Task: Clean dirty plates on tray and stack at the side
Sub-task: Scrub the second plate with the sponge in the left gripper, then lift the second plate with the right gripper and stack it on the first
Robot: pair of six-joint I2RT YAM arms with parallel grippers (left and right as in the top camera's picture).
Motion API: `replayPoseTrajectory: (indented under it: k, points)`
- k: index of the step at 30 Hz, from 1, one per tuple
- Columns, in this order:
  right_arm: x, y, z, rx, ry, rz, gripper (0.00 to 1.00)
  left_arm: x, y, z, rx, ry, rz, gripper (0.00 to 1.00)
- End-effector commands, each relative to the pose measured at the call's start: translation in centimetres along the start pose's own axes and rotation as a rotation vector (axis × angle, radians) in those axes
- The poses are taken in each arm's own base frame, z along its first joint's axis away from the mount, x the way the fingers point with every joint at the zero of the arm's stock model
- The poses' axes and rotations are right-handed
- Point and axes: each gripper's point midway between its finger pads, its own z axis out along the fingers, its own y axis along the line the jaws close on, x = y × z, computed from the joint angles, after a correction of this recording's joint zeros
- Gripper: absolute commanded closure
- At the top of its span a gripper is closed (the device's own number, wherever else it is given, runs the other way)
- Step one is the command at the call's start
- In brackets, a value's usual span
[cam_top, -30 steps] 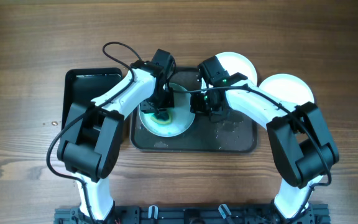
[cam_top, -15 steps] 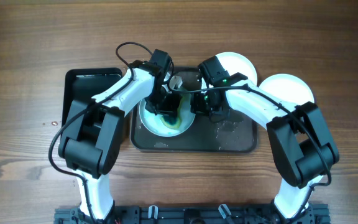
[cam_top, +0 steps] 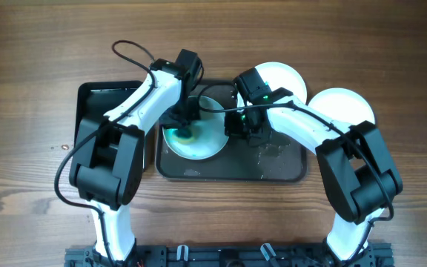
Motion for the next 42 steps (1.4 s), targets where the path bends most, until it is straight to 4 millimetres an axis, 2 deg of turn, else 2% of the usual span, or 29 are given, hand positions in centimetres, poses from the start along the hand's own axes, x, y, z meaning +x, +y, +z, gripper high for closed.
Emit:
replayPoseTrajectory:
  k: [1, 3, 5, 8, 10, 11, 14, 16, 18, 19, 21, 22, 25, 27, 29, 31, 35, 36, 37, 38, 40, 42]
  points:
    - [0.6, -1.4, 0.8, 0.036, 0.026, 0.010, 0.96, 1.2, -6.5, -0.5, 0.284, 0.057, 0.156, 0.96]
    - [0.6, -1.4, 0.8, 0.036, 0.027, 0.010, 0.96, 1.0, -7.4, -0.5, 0.296, 0.033, 0.174, 0.96]
    - [0.7, -1.4, 0.8, 0.038, 0.029, 0.011, 0.96, 0.6, -6.9, -0.4, 0.259, 0.014, 0.137, 0.96]
    - [0.7, -1.4, 0.8, 0.038, 0.030, 0.011, 0.96, -0.3, -3.6, 0.2, 0.074, -0.033, 0.005, 0.96]
    - [0.7, -1.4, 0.8, 0.038, 0.030, 0.011, 0.95, -0.1, -0.3, 0.2, -0.098, -0.056, -0.089, 0.96]
    - [0.7, -1.4, 0.8, 0.038, 0.030, 0.011, 0.95, 0.2, 0.6, 0.1, -0.146, -0.054, -0.110, 0.96]
    - [0.7, -1.4, 0.8, 0.038, 0.030, 0.012, 0.95, 1.1, 1.5, 0.0, -0.186, -0.019, -0.109, 0.96]
    - [0.7, -1.4, 0.8, 0.037, 0.029, 0.011, 0.96, 1.6, 0.2, 0.1, -0.115, 0.020, -0.096, 0.96]
    - [0.7, -1.3, 0.8, 0.032, 0.032, 0.009, 0.96, 2.6, -3.8, 0.0, 0.120, 0.101, 0.064, 0.96]
    - [0.9, -1.1, 0.8, 0.020, 0.039, -0.007, 0.96, 3.3, -6.4, -0.8, 0.291, 0.143, 0.180, 0.96]
    - [0.9, -0.9, 0.8, 0.006, 0.045, -0.023, 0.96, 3.2, -7.3, -2.0, 0.389, 0.159, 0.209, 0.96]
    - [1.2, -0.5, 0.8, -0.014, 0.057, -0.042, 0.96, 1.2, -5.8, -4.3, 0.403, 0.123, 0.156, 0.96]
    - [1.4, -0.3, 0.8, -0.028, 0.067, -0.054, 0.96, -1.4, -3.2, -7.7, 0.420, 0.039, 0.087, 0.96]
    - [1.4, 0.3, 0.3, -0.051, 0.066, -0.097, 0.96, -3.5, 0.7, -11.5, 0.392, -0.067, 0.009, 0.96]
    - [1.2, 0.5, -0.3, -0.026, 0.036, -0.138, 0.96, -4.1, 3.6, -13.7, 0.357, -0.128, -0.045, 0.96]
    - [0.8, 0.5, -1.6, 0.057, -0.031, -0.177, 0.96, -4.2, 7.6, -16.3, 0.304, -0.206, -0.119, 0.96]
    - [-0.3, 0.2, -5.5, 0.302, -0.229, -0.271, 0.96, -3.7, 12.7, -18.5, 0.225, -0.275, -0.226, 0.96]
    - [-0.7, 0.1, -7.1, 0.402, -0.310, -0.305, 0.96, -3.5, 13.6, -18.7, 0.221, -0.277, -0.249, 0.96]
    - [-1.1, 0.7, -10.2, 0.547, -0.457, -0.366, 0.96, -3.3, 14.5, -18.7, 0.217, -0.268, -0.277, 0.96]
    - [-1.1, 1.4, -12.6, 0.650, -0.568, -0.407, 0.96, -3.1, 15.0, -18.6, 0.214, -0.260, -0.289, 0.96]
    - [-0.9, 2.6, -15.3, 0.741, -0.698, -0.450, 0.96, -3.2, 14.9, -18.6, 0.214, -0.260, -0.289, 0.96]
    - [-0.7, 3.5, -17.1, 0.795, -0.785, -0.470, 0.96, -3.2, 14.9, -18.6, 0.214, -0.260, -0.289, 0.96]
